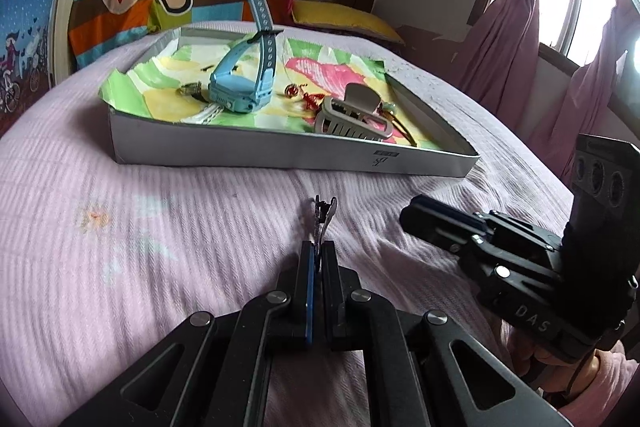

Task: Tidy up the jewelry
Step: 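Carry the hair pin and earring over the silver tray with both tools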

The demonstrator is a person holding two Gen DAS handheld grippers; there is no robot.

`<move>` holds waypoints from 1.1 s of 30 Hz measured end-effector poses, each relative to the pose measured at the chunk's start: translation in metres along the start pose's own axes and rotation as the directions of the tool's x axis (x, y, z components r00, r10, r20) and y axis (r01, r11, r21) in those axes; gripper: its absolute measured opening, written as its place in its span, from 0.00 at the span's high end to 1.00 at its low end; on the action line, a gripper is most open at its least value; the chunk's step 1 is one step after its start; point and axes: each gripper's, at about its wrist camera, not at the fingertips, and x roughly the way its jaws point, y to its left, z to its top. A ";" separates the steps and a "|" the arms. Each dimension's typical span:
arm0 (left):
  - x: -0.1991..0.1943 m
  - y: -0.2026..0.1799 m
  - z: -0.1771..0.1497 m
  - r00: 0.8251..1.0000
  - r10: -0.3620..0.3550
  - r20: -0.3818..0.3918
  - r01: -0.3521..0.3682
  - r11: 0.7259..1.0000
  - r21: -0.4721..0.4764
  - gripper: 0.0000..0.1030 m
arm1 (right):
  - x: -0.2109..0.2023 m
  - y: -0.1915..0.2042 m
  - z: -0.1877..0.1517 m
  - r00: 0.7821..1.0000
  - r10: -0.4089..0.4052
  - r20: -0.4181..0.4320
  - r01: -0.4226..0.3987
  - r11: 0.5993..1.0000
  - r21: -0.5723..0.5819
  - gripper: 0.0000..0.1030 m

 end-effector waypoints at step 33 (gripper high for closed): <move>0.080 -0.031 0.160 1.000 0.009 0.018 -0.008 0.998 -0.056 0.96 | 0.034 -0.116 0.102 0.991 -0.130 0.010 0.127 0.981 0.148 0.88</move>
